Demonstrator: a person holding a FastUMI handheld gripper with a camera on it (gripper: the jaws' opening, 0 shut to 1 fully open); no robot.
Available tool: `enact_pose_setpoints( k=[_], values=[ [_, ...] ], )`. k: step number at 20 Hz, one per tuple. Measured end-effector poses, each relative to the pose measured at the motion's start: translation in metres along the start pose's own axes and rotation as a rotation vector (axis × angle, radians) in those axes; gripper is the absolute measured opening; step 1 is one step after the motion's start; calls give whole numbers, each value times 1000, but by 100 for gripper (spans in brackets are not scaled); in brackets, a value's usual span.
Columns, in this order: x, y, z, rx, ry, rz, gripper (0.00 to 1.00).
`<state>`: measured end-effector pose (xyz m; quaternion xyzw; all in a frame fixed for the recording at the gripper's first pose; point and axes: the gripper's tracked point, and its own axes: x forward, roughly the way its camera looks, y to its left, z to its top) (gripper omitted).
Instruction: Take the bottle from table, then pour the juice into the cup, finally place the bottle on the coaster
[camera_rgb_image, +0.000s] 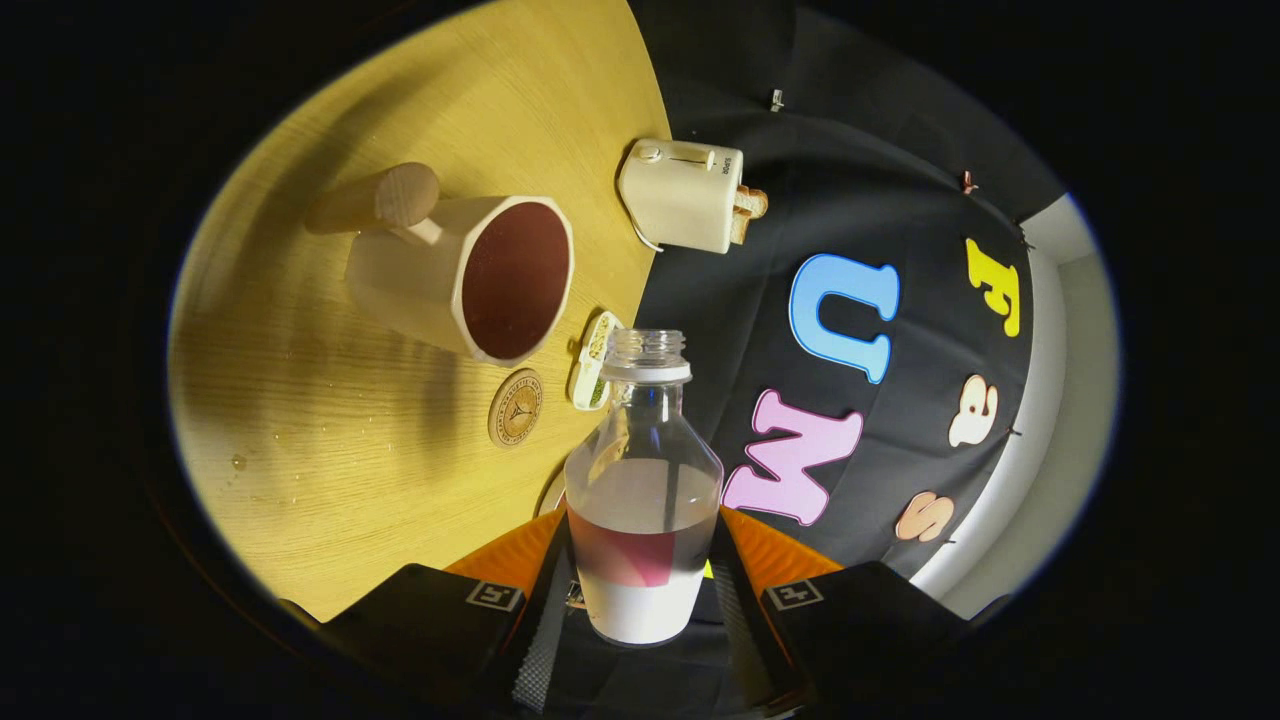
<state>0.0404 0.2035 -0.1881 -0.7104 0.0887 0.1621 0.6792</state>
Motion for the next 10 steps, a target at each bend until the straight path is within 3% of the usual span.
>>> enact_pose_setpoints(
  k=[10],
  values=[
    [4, -6, 3, -65, -20, -4, 73]
  ],
)
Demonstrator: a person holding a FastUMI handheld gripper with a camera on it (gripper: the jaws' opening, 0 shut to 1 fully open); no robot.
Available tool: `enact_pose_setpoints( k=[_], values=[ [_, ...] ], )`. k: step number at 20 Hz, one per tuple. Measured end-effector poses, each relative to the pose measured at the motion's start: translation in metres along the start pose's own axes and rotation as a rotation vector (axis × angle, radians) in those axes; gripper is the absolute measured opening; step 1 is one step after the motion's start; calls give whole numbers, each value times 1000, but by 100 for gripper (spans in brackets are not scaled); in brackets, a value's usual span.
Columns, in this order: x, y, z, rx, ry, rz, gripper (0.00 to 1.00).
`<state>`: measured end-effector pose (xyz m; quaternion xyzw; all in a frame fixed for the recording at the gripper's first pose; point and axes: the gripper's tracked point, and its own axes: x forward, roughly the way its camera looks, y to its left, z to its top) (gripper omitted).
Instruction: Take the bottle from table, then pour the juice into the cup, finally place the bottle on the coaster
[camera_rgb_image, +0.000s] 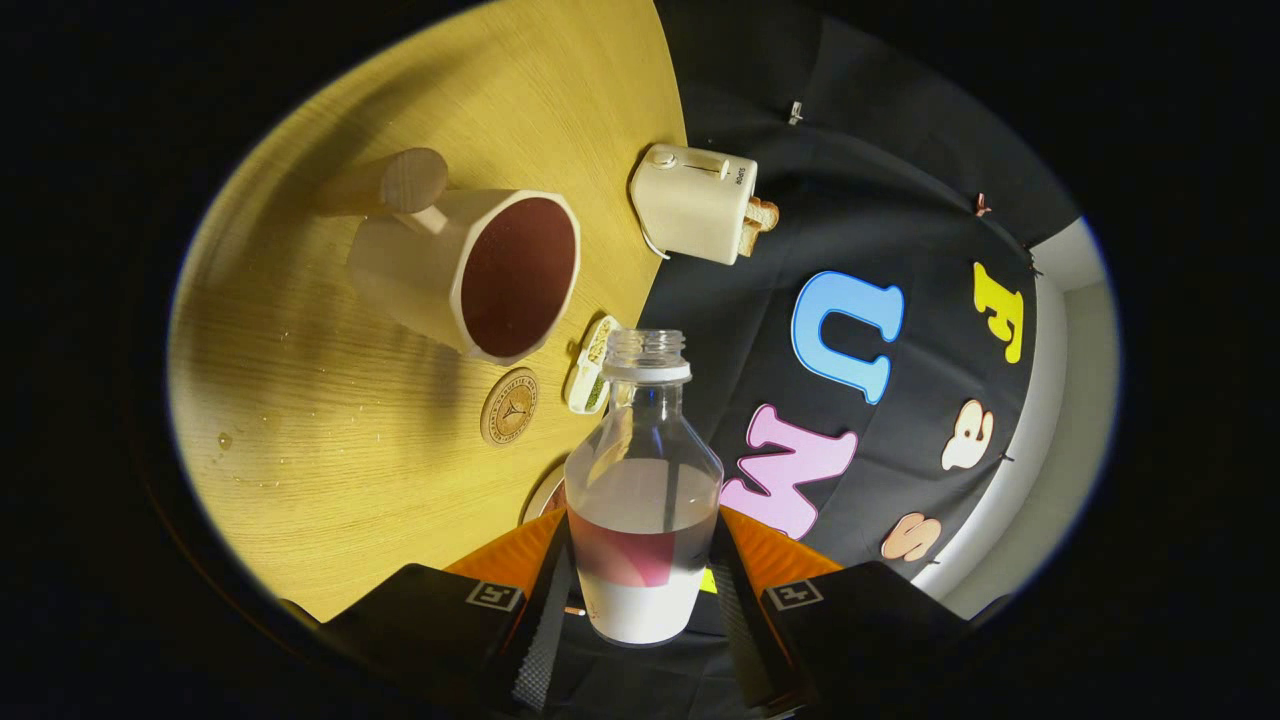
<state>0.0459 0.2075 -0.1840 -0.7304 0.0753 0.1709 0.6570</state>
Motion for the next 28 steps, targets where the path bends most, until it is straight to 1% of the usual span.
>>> enact_pose_setpoints(
  k=[28],
  values=[
    [1, 4, -2, -52, -4, 1, 73]
  ],
)
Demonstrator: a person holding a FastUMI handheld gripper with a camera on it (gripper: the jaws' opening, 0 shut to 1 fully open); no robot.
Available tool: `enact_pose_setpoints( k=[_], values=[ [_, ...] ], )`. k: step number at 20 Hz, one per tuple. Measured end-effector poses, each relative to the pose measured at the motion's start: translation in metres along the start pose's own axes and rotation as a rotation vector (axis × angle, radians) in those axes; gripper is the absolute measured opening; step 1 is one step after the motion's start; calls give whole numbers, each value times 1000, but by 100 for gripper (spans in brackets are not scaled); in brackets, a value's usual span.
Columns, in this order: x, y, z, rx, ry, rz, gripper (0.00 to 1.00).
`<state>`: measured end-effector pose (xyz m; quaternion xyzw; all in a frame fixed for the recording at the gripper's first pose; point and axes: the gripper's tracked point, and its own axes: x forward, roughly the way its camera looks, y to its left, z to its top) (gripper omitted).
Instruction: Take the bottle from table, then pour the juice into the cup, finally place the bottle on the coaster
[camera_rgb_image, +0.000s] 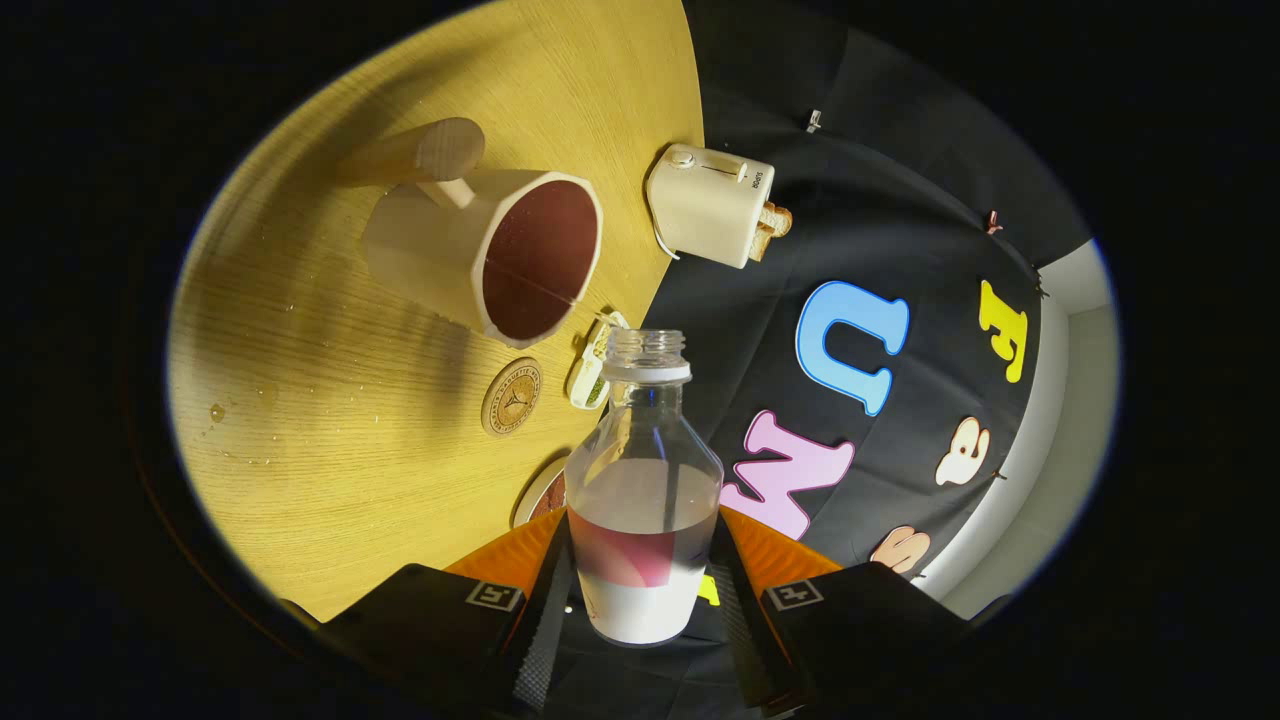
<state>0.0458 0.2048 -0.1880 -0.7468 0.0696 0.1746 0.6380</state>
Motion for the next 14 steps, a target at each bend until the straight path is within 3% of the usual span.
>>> enact_pose_setpoints(
  k=[14],
  values=[
    [4, -4, 0, -30, -6, -8, 73]
  ],
)
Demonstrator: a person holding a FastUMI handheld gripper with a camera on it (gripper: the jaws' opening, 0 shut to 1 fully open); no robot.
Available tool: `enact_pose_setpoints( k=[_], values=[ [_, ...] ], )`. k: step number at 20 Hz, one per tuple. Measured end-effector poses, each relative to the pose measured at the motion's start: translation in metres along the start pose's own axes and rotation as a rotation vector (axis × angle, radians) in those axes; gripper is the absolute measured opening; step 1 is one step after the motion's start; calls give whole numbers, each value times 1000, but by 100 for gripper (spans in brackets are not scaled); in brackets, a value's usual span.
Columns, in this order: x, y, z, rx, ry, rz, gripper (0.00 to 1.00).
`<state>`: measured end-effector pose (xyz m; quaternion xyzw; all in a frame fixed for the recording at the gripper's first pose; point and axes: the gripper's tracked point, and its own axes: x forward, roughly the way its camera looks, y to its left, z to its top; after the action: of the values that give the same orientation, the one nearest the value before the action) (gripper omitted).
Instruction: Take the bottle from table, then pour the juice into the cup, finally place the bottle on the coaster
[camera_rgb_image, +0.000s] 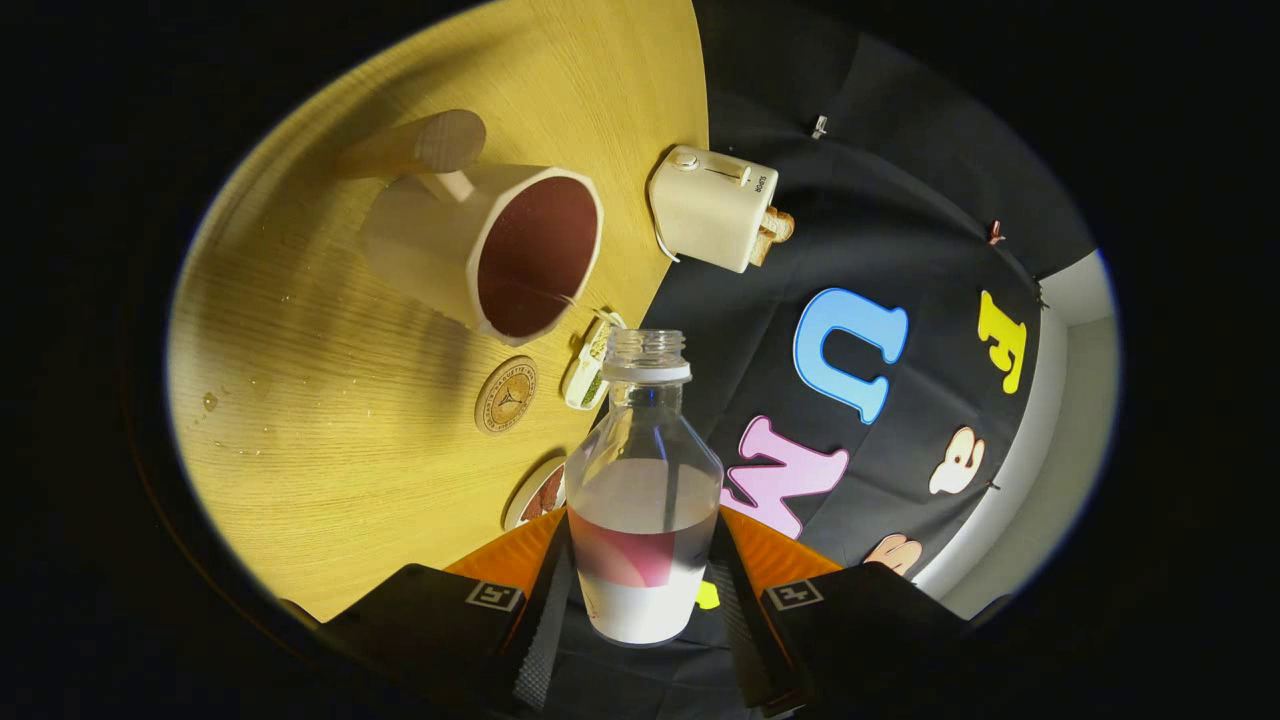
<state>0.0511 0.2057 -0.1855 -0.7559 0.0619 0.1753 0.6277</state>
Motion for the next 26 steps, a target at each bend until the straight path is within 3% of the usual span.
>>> enact_pose_setpoints(
  k=[26],
  values=[
    [5, -6, 4, -101, -33, -30, 73]
  ],
)
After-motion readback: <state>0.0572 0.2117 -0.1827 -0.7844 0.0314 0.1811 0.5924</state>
